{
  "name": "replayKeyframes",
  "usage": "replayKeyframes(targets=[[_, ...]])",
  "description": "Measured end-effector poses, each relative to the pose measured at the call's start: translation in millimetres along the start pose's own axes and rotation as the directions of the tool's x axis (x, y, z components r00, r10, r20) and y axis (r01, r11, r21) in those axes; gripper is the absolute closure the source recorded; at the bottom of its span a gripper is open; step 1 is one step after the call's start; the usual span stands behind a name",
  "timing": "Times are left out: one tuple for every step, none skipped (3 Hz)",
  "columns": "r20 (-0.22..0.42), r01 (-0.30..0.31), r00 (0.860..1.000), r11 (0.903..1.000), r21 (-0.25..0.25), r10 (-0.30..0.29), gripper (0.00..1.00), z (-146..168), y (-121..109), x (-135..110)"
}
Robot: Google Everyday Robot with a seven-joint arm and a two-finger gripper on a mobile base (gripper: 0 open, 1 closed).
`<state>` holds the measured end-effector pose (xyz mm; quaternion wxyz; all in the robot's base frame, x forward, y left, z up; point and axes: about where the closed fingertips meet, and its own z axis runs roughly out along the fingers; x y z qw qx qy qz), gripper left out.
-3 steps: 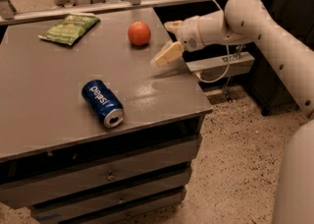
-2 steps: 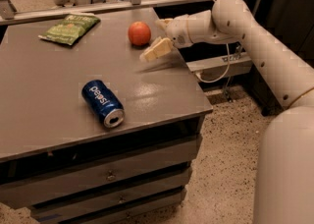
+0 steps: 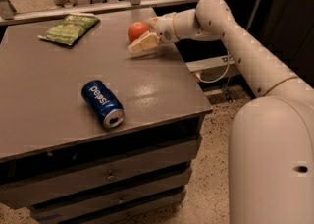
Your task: Pick apple
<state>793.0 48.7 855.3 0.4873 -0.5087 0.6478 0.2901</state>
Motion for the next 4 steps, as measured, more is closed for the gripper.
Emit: replayKeyframes(targets=[[-0.001,-0.009,1.000,0.9997,0.024,0.009,0.39,4,-12,-1],[0.021,-0.014,1.000,0.9996,0.026,0.013,0.63,-2,-17,-8],[0.078,-0.038,0.996,0.9990,-0.022,0.040,0.86,-12,-6,-28],[0.109,-0.029,0.993,0.9964,-0.079,0.038,1.00,-24,9,-67]])
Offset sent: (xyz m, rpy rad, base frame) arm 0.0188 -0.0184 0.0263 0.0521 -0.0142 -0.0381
